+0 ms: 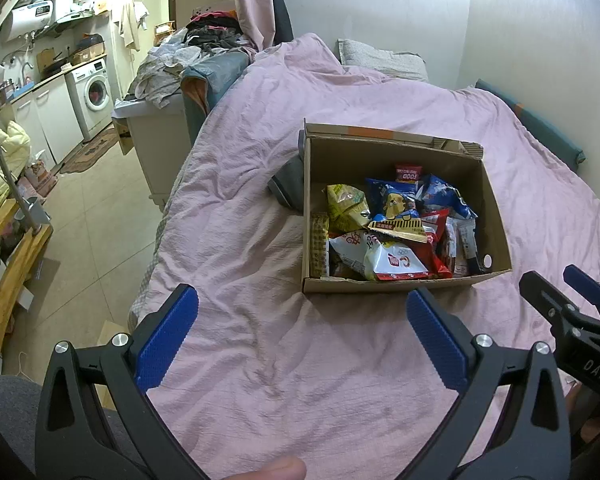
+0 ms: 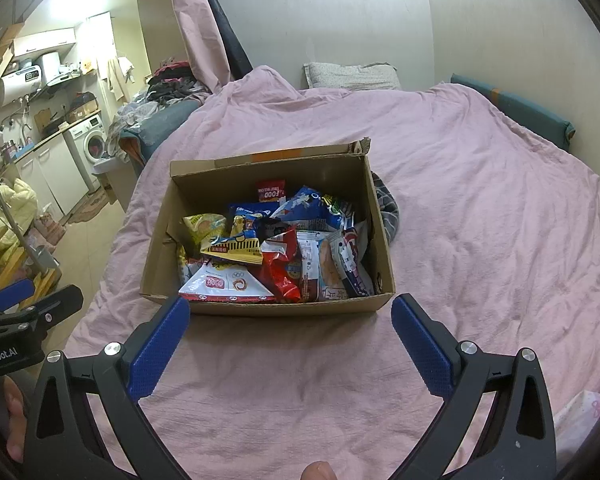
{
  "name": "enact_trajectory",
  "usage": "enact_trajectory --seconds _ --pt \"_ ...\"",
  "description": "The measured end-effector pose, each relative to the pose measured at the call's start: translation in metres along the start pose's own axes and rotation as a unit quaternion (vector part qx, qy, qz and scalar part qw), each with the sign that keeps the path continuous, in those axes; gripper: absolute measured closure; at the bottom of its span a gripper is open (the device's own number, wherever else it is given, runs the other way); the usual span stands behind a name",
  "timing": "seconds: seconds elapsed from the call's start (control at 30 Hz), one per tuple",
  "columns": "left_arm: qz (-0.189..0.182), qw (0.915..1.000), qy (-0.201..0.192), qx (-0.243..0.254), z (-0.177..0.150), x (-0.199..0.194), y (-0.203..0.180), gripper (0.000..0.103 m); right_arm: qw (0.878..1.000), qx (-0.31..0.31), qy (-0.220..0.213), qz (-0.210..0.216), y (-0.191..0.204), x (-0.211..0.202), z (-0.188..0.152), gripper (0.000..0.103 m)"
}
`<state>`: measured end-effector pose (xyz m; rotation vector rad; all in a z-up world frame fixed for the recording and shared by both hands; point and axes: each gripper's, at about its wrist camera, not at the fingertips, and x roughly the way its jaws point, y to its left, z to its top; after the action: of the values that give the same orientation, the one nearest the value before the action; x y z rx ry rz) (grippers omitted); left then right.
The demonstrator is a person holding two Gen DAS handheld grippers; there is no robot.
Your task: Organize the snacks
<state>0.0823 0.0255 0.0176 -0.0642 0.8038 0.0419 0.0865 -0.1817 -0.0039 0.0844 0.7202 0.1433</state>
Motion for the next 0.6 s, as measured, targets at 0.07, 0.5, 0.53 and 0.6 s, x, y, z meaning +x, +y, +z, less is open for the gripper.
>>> enact_trajectory --seconds 0.07,0.5,0.53,0.6 --pt "0.000 1.0000 0.000 0.000 0.0000 0.0002 0.0001 0.000 1.000 0.000 0.000 0.000 0.0001 0.0002 -0.0001 0.000" --pt "-0.001 1.0000 0.001 -0.001 -0.0011 0.0000 -0.0001 0.000 1.000 -0.001 0.002 -0.002 -0.0004 -0.0006 0.0003 0.000" --pt "0.000 1.0000 0.001 0.000 -0.0009 0.0001 0.0001 0.000 1.000 0.000 0.001 -0.002 -0.0007 -0.0018 0.0009 0.000" --pt "0.000 1.0000 0.002 0.000 -0.0016 0.0006 -0.0005 0.000 1.000 0.001 0.000 -0.002 -0.0011 -0.0024 0.0013 0.000"
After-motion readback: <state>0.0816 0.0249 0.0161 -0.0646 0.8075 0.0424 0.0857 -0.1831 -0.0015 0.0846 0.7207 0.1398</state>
